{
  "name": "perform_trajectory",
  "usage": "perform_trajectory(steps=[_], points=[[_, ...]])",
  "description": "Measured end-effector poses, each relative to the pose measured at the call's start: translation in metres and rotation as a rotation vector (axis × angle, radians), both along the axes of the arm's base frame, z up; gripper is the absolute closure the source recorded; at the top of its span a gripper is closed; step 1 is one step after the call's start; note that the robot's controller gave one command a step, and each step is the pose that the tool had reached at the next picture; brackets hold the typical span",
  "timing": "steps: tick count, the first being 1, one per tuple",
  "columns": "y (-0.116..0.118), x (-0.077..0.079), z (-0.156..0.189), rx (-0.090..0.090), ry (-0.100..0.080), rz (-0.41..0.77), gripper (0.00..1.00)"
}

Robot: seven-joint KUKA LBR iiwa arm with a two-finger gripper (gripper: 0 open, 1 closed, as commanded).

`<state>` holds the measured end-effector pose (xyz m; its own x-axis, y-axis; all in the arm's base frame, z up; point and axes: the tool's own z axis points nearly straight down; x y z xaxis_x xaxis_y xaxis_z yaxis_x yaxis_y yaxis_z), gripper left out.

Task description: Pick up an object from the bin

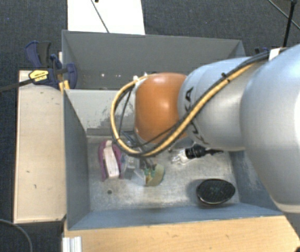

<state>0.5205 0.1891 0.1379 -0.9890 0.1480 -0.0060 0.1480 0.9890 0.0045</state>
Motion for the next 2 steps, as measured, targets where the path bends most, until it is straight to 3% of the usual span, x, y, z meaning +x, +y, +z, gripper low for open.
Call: perform_trajectory(steps=[1,2], points=[[0.002,-0.004,0.097,0.001,-0.003,-0.036,1.00],[-0.089,-0.004,-0.003,-0.007,0.011,-0.219,1.00]])
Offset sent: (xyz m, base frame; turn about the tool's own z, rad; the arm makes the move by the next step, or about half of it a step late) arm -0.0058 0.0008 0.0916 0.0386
